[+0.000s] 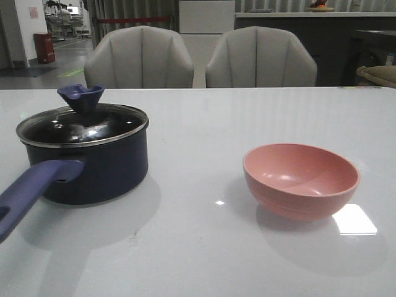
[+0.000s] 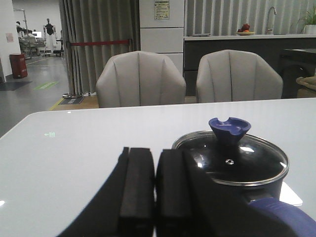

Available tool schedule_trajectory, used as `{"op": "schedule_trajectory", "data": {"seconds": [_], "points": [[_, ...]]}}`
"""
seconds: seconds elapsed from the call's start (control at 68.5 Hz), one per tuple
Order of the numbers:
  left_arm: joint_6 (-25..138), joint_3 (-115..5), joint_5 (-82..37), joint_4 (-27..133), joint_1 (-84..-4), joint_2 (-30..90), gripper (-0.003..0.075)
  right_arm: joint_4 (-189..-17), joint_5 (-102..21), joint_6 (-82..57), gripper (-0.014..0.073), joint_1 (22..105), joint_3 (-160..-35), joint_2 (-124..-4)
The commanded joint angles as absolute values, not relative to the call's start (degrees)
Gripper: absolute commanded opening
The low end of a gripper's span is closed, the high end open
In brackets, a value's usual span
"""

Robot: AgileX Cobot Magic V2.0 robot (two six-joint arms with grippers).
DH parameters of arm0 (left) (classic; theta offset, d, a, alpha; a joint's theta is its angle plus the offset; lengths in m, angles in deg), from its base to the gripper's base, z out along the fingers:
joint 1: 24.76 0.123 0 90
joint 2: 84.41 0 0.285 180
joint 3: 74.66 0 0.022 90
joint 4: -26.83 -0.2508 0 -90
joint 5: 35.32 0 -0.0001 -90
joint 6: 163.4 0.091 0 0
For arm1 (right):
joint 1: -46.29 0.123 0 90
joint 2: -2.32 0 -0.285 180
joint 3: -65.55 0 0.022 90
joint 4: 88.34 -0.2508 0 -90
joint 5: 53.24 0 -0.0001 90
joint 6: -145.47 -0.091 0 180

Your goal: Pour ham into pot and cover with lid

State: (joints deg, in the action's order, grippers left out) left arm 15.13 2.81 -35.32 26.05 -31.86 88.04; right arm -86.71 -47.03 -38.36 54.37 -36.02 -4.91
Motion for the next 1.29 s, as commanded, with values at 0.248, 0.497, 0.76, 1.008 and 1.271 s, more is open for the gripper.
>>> {"op": "schedule_trajectory", "data": {"seconds": [0.248,0.497,0.76,1.008,1.271], "points": [[14.55,4.00,-39.81,26.08,-31.80,88.55,0.0113,-85.25,-56.31,-39.18,0.0146,54.02,-35.99,-3.78],[14.55,4.00,-39.81,26.08,-31.80,88.55,0.0113,-85.25,-56.31,-39.18,0.0146,54.02,-35.99,-3.78],[14.55,4.00,-39.81,26.08,-31.80,88.55,0.0113,-85.25,-56.31,-39.18,0.0146,54.02,-35.99,-3.78],[14.55,4.00,-39.81,26.08,-31.80,88.55,0.0113,-85.25,-56.31,-39.18,0.0146,54.02,-35.99,-3.78],[14.55,4.00,-39.81,26.08,-31.80,88.55,0.0113,-85.25,-56.31,-39.18,0.0146,54.02,-35.99,-3.78]]}}
